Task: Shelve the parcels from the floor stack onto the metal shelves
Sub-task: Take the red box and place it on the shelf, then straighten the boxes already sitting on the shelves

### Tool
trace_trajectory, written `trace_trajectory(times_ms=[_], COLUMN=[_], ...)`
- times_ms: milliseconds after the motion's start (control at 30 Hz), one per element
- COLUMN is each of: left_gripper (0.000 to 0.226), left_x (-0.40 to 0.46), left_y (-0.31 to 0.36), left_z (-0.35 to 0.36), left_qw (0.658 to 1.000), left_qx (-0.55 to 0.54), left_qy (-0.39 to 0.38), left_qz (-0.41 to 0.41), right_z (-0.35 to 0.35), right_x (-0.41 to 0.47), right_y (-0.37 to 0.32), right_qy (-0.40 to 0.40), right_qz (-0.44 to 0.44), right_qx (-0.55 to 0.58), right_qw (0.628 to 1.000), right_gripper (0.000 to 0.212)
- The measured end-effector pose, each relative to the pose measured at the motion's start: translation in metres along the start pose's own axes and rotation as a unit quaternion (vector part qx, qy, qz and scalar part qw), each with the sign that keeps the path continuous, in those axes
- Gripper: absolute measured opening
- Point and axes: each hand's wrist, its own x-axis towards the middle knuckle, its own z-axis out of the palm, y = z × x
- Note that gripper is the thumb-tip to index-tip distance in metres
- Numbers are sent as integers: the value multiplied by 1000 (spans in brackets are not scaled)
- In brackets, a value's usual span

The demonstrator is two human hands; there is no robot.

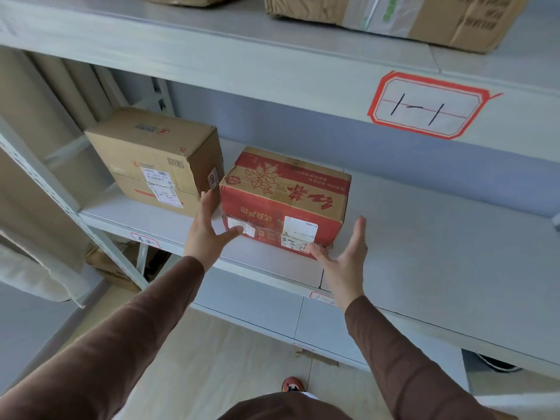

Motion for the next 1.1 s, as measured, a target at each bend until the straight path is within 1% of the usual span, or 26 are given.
trace_trajectory(times_ms=[67, 133, 233, 300, 367, 433, 533, 600, 667, 733, 800, 933, 1000, 1100], left_gripper=[99, 99, 92, 82, 77, 74, 73, 75, 82, 94, 108, 133, 137, 134], left_x=[-8, -18, -37, -50, -61, -68, -65, -55, -39, -16, 8, 58, 79, 100], left_y=[21, 48, 94, 130, 169, 207, 256, 285, 310, 328, 342, 357, 360, 360], left_z=[-11, -23, -45, -62, -79, -94, -114, -125, -131, -133, -133, -133, -132, -126], left_qw=[1000, 997, 979, 960, 939, 918, 891, 878, 878, 889, 911, 958, 970, 980], left_qx=[7, 14, 24, 15, 11, 5, -24, -36, -44, -43, -37, -18, -11, 10], left_qy=[9, 12, 17, 16, 27, 54, 80, 79, 65, 50, 36, 6, -12, -35], left_qz=[26, 77, 202, 280, 344, 393, 447, 470, 472, 454, 410, 286, 241, 195], right_z=[-6, -16, -36, -52, -70, -89, -117, -135, -150, -162, -172, -188, -194, -200], right_x=[-8, -20, -37, -47, -55, -59, -58, -50, -33, -11, 13, 66, 89, 118], right_y=[-19, -43, -93, -131, -167, -200, -243, -267, -287, -301, -311, -318, -318, -311], right_qy=[10, 25, 54, 75, 94, 106, 122, 128, 122, 110, 101, 92, 73, 23], right_qz=[-48, -119, -227, -296, -363, -418, -477, -496, -489, -455, -405, -295, -244, -166], right_qx=[-15, -25, -33, -30, -29, -32, -41, -50, -47, -27, -14, -40, -30, -8], right_qw=[999, 992, 972, 952, 927, 901, 870, 858, 862, 883, 909, 950, 967, 986], right_gripper=[112, 96, 72, 63, 60, 59, 61, 63, 70, 81, 94, 120, 129, 128])
